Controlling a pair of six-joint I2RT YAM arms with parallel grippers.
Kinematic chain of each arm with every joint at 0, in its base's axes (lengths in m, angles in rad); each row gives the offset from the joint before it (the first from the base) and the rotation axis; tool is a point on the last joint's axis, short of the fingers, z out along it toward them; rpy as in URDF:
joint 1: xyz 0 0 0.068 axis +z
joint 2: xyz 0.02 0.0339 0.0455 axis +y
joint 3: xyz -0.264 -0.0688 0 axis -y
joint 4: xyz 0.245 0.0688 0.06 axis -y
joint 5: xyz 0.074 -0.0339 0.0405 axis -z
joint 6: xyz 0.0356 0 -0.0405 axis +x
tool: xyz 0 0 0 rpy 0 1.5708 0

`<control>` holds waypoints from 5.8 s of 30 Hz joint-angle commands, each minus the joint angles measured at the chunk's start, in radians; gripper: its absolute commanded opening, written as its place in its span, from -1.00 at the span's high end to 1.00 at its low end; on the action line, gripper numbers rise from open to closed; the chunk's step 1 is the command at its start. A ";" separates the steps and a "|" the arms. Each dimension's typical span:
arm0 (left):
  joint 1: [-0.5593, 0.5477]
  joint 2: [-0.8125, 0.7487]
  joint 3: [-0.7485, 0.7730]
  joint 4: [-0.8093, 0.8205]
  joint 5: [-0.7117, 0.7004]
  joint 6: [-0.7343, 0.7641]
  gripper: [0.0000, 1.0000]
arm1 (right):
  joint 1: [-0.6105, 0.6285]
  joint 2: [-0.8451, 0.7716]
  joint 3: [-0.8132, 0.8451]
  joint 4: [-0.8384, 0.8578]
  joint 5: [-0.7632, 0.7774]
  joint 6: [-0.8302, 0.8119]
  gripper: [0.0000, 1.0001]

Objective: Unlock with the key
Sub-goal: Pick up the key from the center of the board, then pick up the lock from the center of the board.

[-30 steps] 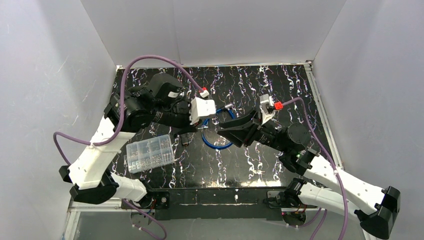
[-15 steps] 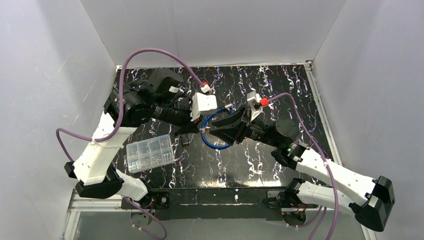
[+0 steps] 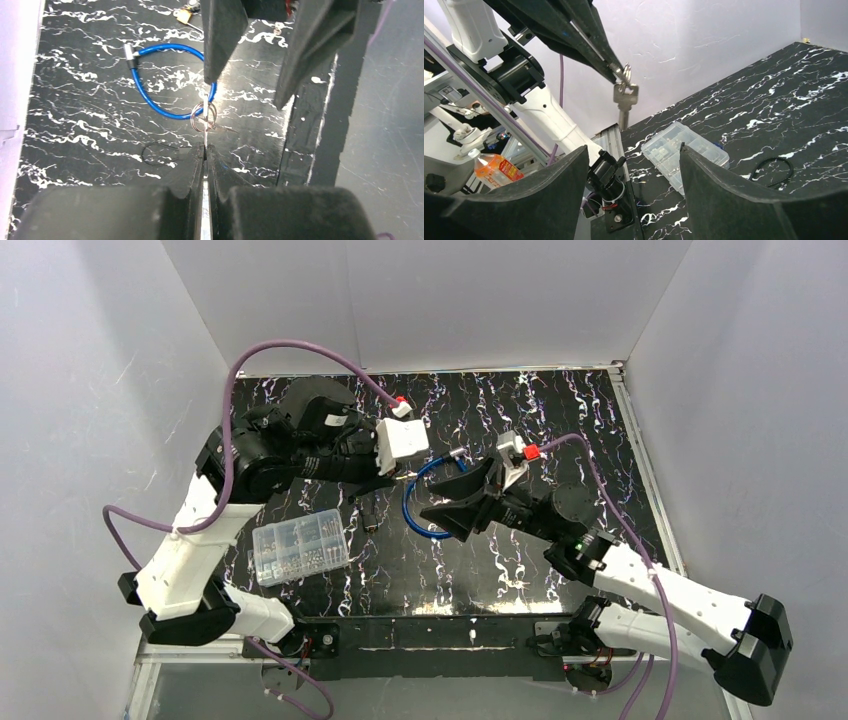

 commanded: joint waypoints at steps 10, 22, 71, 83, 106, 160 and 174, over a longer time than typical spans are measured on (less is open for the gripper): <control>0.001 -0.049 -0.024 0.081 -0.047 -0.036 1.00 | 0.071 0.145 0.172 0.104 0.136 -0.126 -0.36; 0.001 -0.059 -0.036 0.097 -0.048 -0.046 1.00 | 0.079 0.201 0.218 0.113 0.159 -0.113 0.53; 0.001 -0.063 -0.041 -0.026 0.037 0.099 1.00 | 0.076 0.129 0.516 -0.416 -0.073 -0.504 0.04; 0.001 -0.061 -0.017 -0.053 0.065 0.105 1.00 | 0.070 0.176 0.550 -0.528 -0.206 -0.522 0.35; 0.000 -0.047 0.024 -0.064 0.074 0.101 1.00 | 0.070 0.240 0.573 -0.526 -0.171 -0.502 0.97; 0.272 0.514 -0.342 0.633 -0.002 -0.138 -0.96 | -0.060 -0.377 0.112 -0.661 0.377 -0.320 0.97; 0.301 0.839 -0.184 0.780 -0.044 -0.100 -0.96 | -0.064 -0.400 0.125 -0.648 0.381 -0.288 0.97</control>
